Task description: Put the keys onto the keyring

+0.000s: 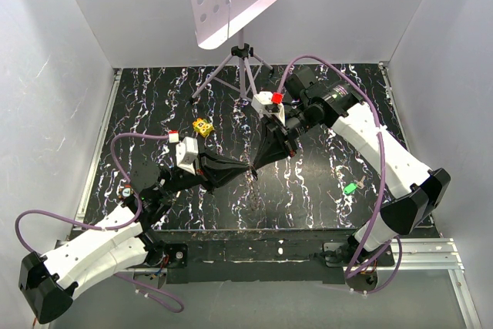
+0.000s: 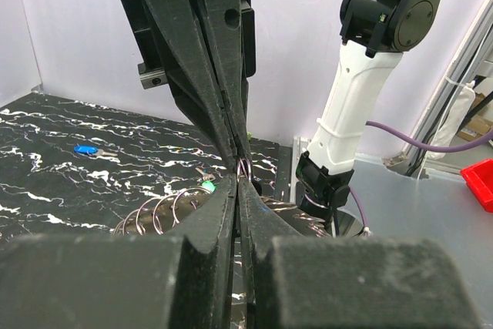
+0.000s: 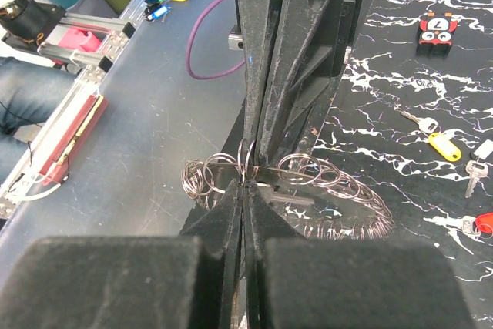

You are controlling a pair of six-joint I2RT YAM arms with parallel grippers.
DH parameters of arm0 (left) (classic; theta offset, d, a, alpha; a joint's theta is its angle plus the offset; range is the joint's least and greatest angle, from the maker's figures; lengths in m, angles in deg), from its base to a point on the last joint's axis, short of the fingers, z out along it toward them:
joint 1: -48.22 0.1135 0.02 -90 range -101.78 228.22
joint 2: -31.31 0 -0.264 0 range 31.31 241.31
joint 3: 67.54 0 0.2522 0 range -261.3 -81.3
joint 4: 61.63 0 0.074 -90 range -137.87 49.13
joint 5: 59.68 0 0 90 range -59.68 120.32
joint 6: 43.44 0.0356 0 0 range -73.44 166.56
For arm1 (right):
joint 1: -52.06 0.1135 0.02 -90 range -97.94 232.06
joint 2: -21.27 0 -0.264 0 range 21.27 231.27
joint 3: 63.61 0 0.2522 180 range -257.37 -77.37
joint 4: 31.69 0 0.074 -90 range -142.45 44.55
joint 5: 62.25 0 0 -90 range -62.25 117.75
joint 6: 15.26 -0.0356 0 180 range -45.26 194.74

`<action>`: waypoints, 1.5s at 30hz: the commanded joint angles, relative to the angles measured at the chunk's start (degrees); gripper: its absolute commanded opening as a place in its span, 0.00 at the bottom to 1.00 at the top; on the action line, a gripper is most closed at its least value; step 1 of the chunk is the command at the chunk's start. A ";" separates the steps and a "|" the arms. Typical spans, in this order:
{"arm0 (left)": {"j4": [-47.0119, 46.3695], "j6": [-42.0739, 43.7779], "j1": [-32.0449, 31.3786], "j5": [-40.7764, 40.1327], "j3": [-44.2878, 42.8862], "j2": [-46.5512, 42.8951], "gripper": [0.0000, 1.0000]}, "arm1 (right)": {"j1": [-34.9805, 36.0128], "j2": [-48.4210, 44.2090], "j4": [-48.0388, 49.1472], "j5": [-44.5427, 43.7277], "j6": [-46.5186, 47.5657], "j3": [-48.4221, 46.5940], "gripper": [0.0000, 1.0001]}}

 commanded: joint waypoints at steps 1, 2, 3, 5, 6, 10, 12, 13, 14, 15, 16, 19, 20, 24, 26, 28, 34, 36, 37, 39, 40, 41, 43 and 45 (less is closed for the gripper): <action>-1.82 0.44 0.54 -1.67 -0.63 -1.15 0.00 | 0.29 0.09 0.66 2.04 -2.32 -0.25 0.01; -1.82 0.53 0.54 -1.59 -0.63 -1.24 0.00 | 0.29 0.09 1.27 1.95 -3.28 -0.08 0.01; -1.73 0.53 0.54 -1.58 -0.63 -1.24 0.00 | 0.29 0.00 1.80 1.95 -3.99 0.01 0.01; -1.64 0.53 0.45 -1.58 -0.54 -1.33 0.00 | 0.29 -0.18 2.33 1.69 -4.96 0.28 0.01; -1.47 0.61 0.54 -1.58 -0.37 -1.50 0.00 | 0.29 -0.35 2.77 1.60 -5.40 0.45 0.01; -0.77 0.88 0.63 -2.20 -0.19 -2.56 0.00 | 0.29 -1.41 3.38 0.37 -6.54 1.85 0.01; -0.59 1.05 0.63 -2.55 -0.02 -3.26 0.00 | 0.29 -1.76 3.65 0.10 -6.72 2.82 0.01; -0.42 1.14 0.80 -2.64 -0.10 -3.52 0.00 | 0.29 -1.85 3.65 -0.07 -6.81 3.26 0.01; -0.41 1.14 0.80 -2.73 -0.01 -3.79 0.00 | 0.29 -1.85 3.74 -0.16 -6.89 3.53 0.01; -0.41 1.14 0.98 -2.90 -0.01 -3.96 0.00 | 0.29 -1.94 3.65 -0.25 -6.81 3.79 0.01; -0.41 1.14 1.07 -2.90 -0.01 -4.05 0.00 | 0.29 -1.94 3.56 -0.34 -6.98 4.05 0.01; -1.38 0.79 1.07 -2.90 0.07 -4.05 0.00 | 0.29 -1.85 4.09 -0.42 -7.95 4.58 0.01; -1.82 0.62 1.16 -2.90 0.07 -3.88 0.00 | 0.29 -1.76 4.35 -0.34 -8.30 4.76 0.01; -4.45 -0.87 1.16 -2.82 0.51 -3.09 0.00 | 0.29 -1.41 5.93 0.45 -10.23 5.55 0.01; -6.29 -1.75 1.07 -2.82 0.86 -2.56 0.00 | 0.29 -1.23 7.16 1.85 -12.16 6.25 0.01; -8.58 -2.72 1.16 -2.90 1.39 -1.60 0.00 | 0.29 -1.06 9.44 3.61 -14.61 7.48 0.01; -13.77 -4.83 1.16 -3.43 2.45 0.25 0.00 | 0.20 -0.44 16.12 8.44 -21.47 11.00 0.01; -14.30 -5.10 1.16 -3.52 2.62 0.43 0.00 | 0.29 -0.62 17.79 9.33 -23.06 11.61 0.01; -14.39 -5.18 1.16 -3.43 2.71 0.60 0.00 | 0.29 -0.62 18.32 9.85 -23.50 11.79 0.01; -14.30 -5.27 1.16 -3.52 2.89 0.52 0.00 | 0.29 -0.88 18.59 10.03 -23.77 11.88 0.01; -14.21 -5.27 1.16 -3.61 2.89 0.43 0.00 | 0.29 -1.06 18.77 10.03 -23.86 11.88 0.01; -13.86 -5.19 1.16 -3.52 2.97 0.25 0.00 | 0.29 -1.32 18.77 9.86 -23.77 11.88 0.01; -13.51 -5.19 1.16 -3.43 3.32 -0.01 0.00 | 0.20 -1.93 18.16 8.72 -22.90 11.53 0.01; -12.64 -5.10 1.16 -3.26 3.41 -0.36 0.00 | 0.11 -2.55 14.30 6.97 -18.43 9.95 0.11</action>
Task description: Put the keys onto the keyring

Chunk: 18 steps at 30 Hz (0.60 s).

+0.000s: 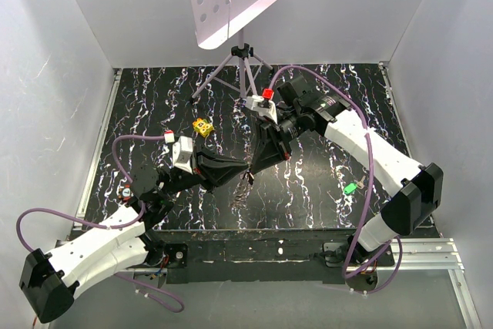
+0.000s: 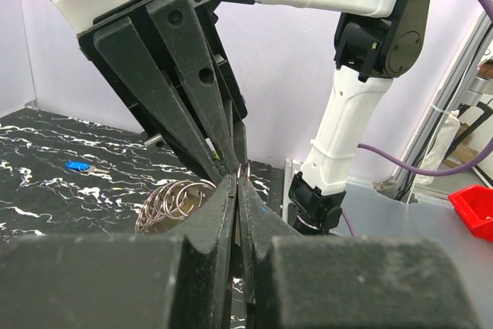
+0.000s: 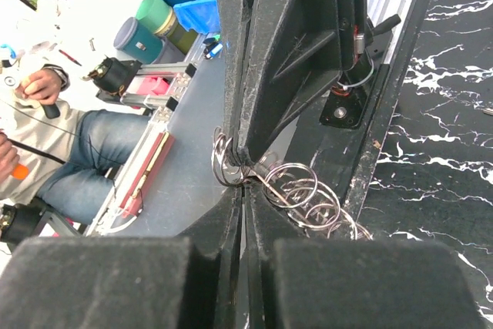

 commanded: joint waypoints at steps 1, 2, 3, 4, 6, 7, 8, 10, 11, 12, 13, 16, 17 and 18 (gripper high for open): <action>-2.93 0.08 0.46 -2.25 0.48 -1.67 0.00 | 0.14 -2.40 -5.22 -2.19 5.95 -2.27 0.17; -2.66 0.08 0.46 -2.25 0.66 -2.02 0.00 | 0.05 -2.75 -7.33 -3.16 7.89 -3.23 0.21; -2.23 0.00 0.46 -2.16 0.75 -2.29 0.00 | 0.05 -2.92 -8.75 -3.95 9.39 -4.29 0.25; -1.87 0.08 0.46 -1.90 0.84 -2.46 0.00 | -0.04 -3.01 -10.24 -4.66 10.97 -5.52 0.28; -1.35 0.08 0.46 -1.72 1.01 -2.64 0.00 | -0.48 -2.93 -13.40 -5.72 14.13 -7.80 0.33; -1.25 0.00 0.46 -1.63 1.01 -2.73 0.00 | -0.57 -2.93 -14.64 -6.33 15.28 -8.86 0.35; -1.34 -0.18 0.46 -1.55 1.01 -2.82 0.00 | -0.57 -2.75 -15.69 -6.86 16.34 -9.83 0.36; -1.43 -0.27 0.37 -1.37 1.10 -2.82 0.00 | -0.65 -2.23 -17.54 -7.56 18.36 -11.59 0.38; -1.60 -0.36 0.54 -1.11 0.93 -2.64 0.00 | -0.57 -2.05 -17.72 -7.57 18.89 -12.29 0.38; -1.78 -0.44 0.46 -0.93 0.84 -2.47 0.00 | -0.65 -1.70 -17.64 -7.22 19.16 -12.56 0.38; -1.96 -0.53 0.46 -0.84 0.84 -2.29 0.00 | -0.57 -1.44 -17.64 -7.13 19.51 -13.00 0.38; -2.66 -0.88 0.46 -0.67 0.49 -1.85 0.00 | -0.57 -0.12 -17.29 -6.60 19.42 -14.40 0.38; -2.83 -0.97 0.46 -0.58 0.49 -1.76 0.00 | -0.48 0.32 -17.37 -6.60 19.34 -14.75 0.38; -2.84 -0.88 0.46 -0.58 0.40 -1.68 0.00 | -0.57 0.67 -17.11 -6.43 19.16 -14.85 0.38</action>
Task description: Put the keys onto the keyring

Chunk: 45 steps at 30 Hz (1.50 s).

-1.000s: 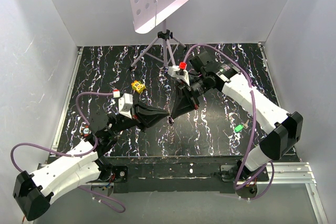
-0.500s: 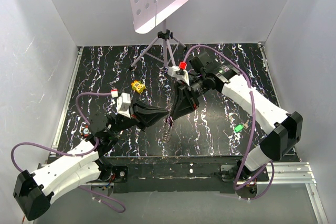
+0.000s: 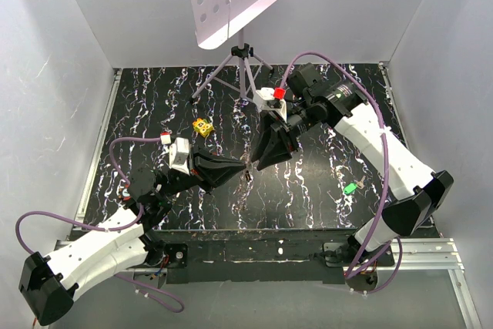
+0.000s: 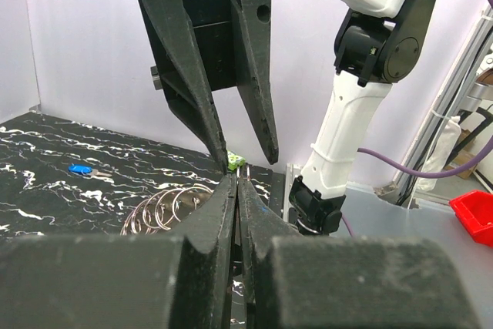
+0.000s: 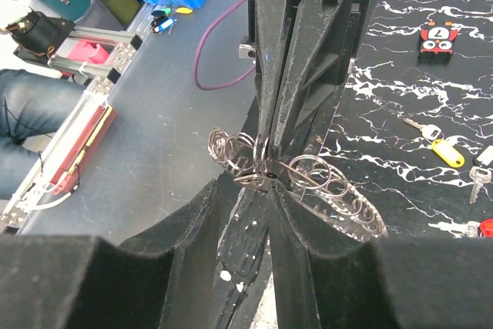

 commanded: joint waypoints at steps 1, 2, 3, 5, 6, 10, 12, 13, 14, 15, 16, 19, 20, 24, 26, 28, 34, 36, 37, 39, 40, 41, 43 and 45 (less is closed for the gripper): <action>-2.88 -0.36 0.43 -0.08 -0.41 -0.04 0.00 | -0.13 1.55 -1.11 0.79 1.41 -2.83 0.38; -2.88 -0.36 0.44 -0.16 -0.41 -0.04 0.00 | 0.04 1.81 -0.59 0.44 0.89 -2.65 0.38; -2.88 -0.36 0.35 -0.16 -0.41 -0.12 0.00 | 0.22 1.90 0.03 0.18 0.36 -2.47 0.38; -3.06 -0.36 0.35 -0.25 -0.32 -0.12 0.00 | 0.48 2.25 0.82 -0.18 -0.70 -2.21 0.38; -3.06 -0.36 0.43 -0.34 -0.24 -0.12 0.00 | 0.49 2.34 0.91 0.00 -0.79 -2.21 0.38; -2.97 -0.19 0.35 -0.95 -0.06 -0.21 0.00 | 1.27 2.52 1.52 -0.09 -1.32 -1.95 0.37; -2.62 -0.01 0.43 -1.30 -0.06 -0.39 0.00 | 1.63 2.43 1.88 -0.09 -1.67 -1.51 0.34; -2.36 0.17 0.44 -1.48 -0.06 -0.39 0.00 | 1.89 2.35 1.97 -0.18 -1.84 -1.42 0.33; -2.09 0.17 0.35 -1.66 -0.06 -0.39 0.00 | 1.98 2.17 2.49 -0.26 -2.19 -1.24 0.33; -1.92 0.26 0.35 -1.83 -0.06 -0.47 0.00 | 2.07 2.17 2.75 -0.27 -2.54 -1.07 0.33; -1.74 0.43 0.35 -2.01 -0.06 -0.48 0.00 | 2.15 2.08 2.93 -0.35 -2.81 -0.89 0.33; -0.69 0.78 0.35 -2.62 -0.15 -0.83 0.00 | 2.15 2.17 3.46 -0.53 -3.43 -0.98 0.32; -0.68 0.87 0.35 -2.80 -0.15 -0.91 0.00 | 2.24 2.17 3.72 -0.79 -3.86 -0.89 0.32; 0.28 1.05 0.43 -3.33 -0.23 -1.18 0.00 | 2.33 2.17 4.86 -1.32 -5.09 -0.63 0.20; 0.55 0.96 0.35 -3.42 -0.15 -1.27 0.00 | 2.42 2.08 5.30 -1.58 -5.62 -0.45 0.05; 0.81 1.05 0.43 -3.68 -0.23 -1.62 0.00 | 2.42 1.91 5.39 -2.11 -5.97 -0.28 0.01; 4.58 1.22 0.35 -4.73 -0.32 -3.02 0.00 | 2.42 -0.03 6.98 -4.30 -7.91 1.74 0.01; 6.43 0.96 0.35 -5.17 -0.50 -3.64 0.13 | 2.42 -0.64 7.15 -5.09 -7.99 2.53 0.01; 7.57 1.05 0.35 -5.26 -0.59 -4.07 0.19 | 2.42 -0.91 7.07 -5.53 -8.17 2.80 0.01; 10.03 1.40 0.35 -5.61 -1.02 -4.87 0.33 | 2.42 -1.34 7.15 -6.33 -8.26 3.33 0.01; 11.08 1.40 0.35 -5.79 -1.20 -5.22 0.41 | 2.33 -1.52 7.07 -6.59 -8.35 3.59 0.01; 12.14 1.57 0.43 -5.88 -1.38 -5.66 0.51 | 2.42 -1.61 6.98 -6.85 -8.44 3.77 0.01; 14.86 1.92 0.35 -6.31 -1.99 -6.45 0.68 | 2.33 -1.79 6.71 -7.47 -8.35 4.03 0.01; 19.42 2.10 0.43 -7.19 -3.04 -7.68 0.85 | 2.42 -1.79 5.23 -8.52 -7.47 3.86 0.01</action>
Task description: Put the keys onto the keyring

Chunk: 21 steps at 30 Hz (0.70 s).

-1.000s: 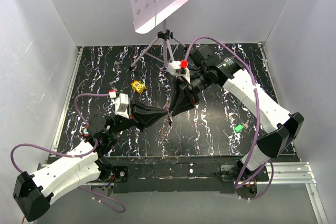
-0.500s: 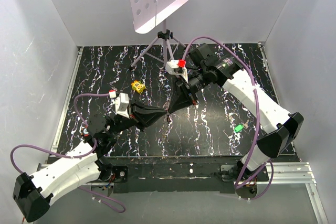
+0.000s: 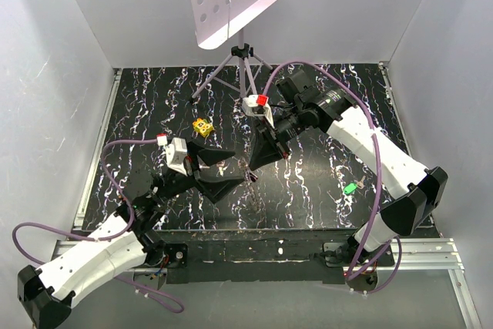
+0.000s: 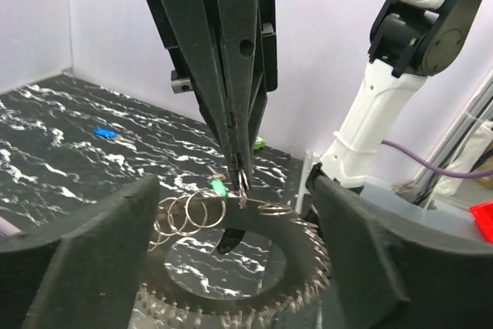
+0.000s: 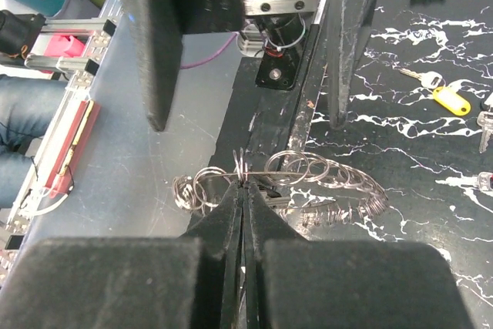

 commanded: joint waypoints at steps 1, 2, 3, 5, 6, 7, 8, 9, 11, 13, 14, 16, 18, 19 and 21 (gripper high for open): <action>10.14 1.01 0.37 -3.17 -3.55 -2.67 0.92 | 0.32 -2.31 -2.27 -1.70 1.40 -0.41 0.01; 13.21 1.36 0.37 -3.79 -4.51 -3.20 0.96 | 0.32 -2.05 -3.94 -3.10 3.15 -0.93 0.01; 15.94 2.06 0.37 -3.88 -5.65 -3.47 0.98 | 0.32 -1.79 -6.04 -4.34 4.82 -1.63 0.01; 22.44 4.08 0.37 -3.27 -8.90 -3.12 0.98 | 0.32 -0.91 -11.22 -7.84 8.77 -4.09 0.01; 26.39 5.57 0.37 -2.57 -11.87 -2.25 0.98 | 0.41 -0.38 -14.38 -9.78 10.53 -5.49 0.01; 32.08 7.15 0.28 -1.69 -14.34 -1.02 0.98 | 0.41 0.14 -16.68 -12.15 12.55 -7.07 0.01; 35.18 8.64 0.37 -0.90 -16.54 0.38 0.98 | 0.41 0.50 -18.87 -14.43 14.05 -8.04 0.01; 38.00 9.96 0.37 0.15 -18.65 2.05 0.98 | 0.50 0.59 -20.11 -16.89 14.68 -9.10 0.01; 41.09 11.72 0.37 1.56 -21.65 5.39 0.98 | 0.58 0.68 -22.49 -20.77 16.17 -10.33 0.01; 40.85 12.61 0.37 3.41 -23.06 7.94 0.98 | 0.76 1.11 -24.60 -23.58 17.05 -11.56 0.01; 39.80 13.05 0.37 4.28 -23.33 9.17 0.98 | 0.85 1.46 -25.48 -24.38 17.23 -12.27 0.01; 36.99 13.75 0.28 6.04 -23.33 11.28 0.98 | 0.85 2.52 -27.15 -25.79 17.41 -13.15 0.01; 33.91 14.37 0.37 6.31 -23.07 12.87 0.97 | 0.85 3.22 -28.47 -26.85 17.58 -13.85 0.01; 32.33 14.80 0.37 6.14 -22.89 13.49 0.96 | 0.76 3.40 -28.74 -27.11 17.58 -14.12 0.01; 29.95 16.47 0.28 5.96 -22.80 14.72 0.93 | 0.85 3.66 -29.09 -27.29 17.58 -14.21 0.01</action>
